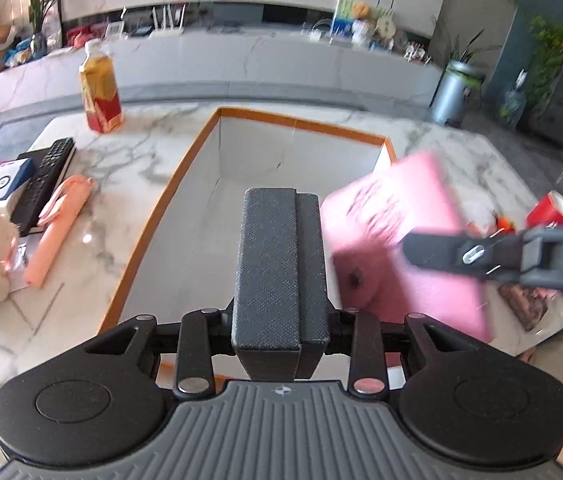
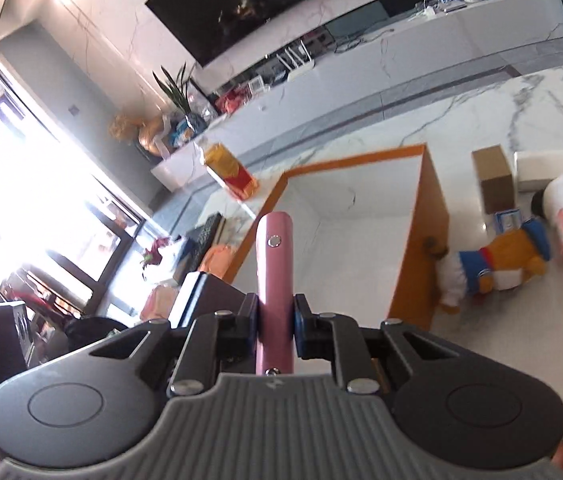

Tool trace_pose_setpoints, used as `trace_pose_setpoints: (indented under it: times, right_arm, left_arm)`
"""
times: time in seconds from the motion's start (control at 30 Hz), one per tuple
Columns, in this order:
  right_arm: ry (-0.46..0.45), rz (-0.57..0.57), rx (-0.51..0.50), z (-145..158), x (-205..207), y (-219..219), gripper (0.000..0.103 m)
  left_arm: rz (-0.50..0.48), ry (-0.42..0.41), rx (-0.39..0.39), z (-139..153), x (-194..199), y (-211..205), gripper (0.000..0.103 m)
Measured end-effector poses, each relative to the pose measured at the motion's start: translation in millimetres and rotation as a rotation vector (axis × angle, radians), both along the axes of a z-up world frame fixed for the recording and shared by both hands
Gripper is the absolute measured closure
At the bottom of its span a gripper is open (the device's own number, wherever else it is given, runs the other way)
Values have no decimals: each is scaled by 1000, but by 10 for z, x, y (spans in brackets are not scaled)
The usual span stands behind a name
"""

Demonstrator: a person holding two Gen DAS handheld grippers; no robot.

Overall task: Organize objects
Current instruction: 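Carry the grey box with the left tool while the right tool carries the pink wallet to the orange box, then lower the pink wallet into the orange box and open the right tool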

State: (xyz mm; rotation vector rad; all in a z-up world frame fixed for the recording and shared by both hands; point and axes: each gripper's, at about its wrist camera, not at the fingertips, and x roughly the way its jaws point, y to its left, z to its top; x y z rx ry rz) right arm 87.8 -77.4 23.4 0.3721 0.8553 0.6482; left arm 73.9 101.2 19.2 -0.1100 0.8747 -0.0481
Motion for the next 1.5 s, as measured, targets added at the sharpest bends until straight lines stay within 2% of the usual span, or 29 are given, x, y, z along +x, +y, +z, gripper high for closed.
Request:
trace_pose_setpoints:
  times: [0.1, 0.17, 0.37, 0.47, 0.53, 0.57, 0.67, 0.87, 1.03, 1.17, 1.33, 1.5]
  right_arm:
    - [27, -11, -61, -185, 76, 25, 84]
    - [39, -31, -92, -245, 94, -25, 84]
    - [28, -91, -180, -218, 90, -227, 84]
    - [17, -116, -228, -198, 81, -284, 84]
    - [15, -117, -252, -189, 98, -294, 84]
    - [21, -107, -254, -189, 107, -304, 84]
    - [33, -58, -259, -180, 99, -265, 84]
    - [21, -1, -373, -246, 121, 5, 84]
    - [-16, -4, -522, -347, 141, 142, 85]
    - [-6, -3, -543, -365, 152, 140, 84]
    - [-28, 8, -602, -366, 145, 191, 84]
    - [-24, 17, -584, -355, 135, 161, 83]
  left_arm:
    - [-18, 13, -26, -19, -29, -30, 64]
    - [-47, 42, -84, -68, -22, -84, 64]
    - [-98, 131, -245, -319, 28, -239, 64]
    - [-92, 166, -344, -406, 61, -241, 64]
    - [-78, 164, -381, -426, 90, -212, 64]
    - [-64, 158, -377, -420, 128, -166, 64]
    - [-3, 149, -299, -411, 194, -45, 64]
    - [30, 185, -286, -522, 255, -14, 64]
    - [31, 232, -305, -692, 255, -111, 64]
    - [38, 279, -348, -833, 308, -112, 64]
    - [44, 296, -354, -892, 314, -108, 64]
    - [37, 306, -356, -911, 295, -94, 64]
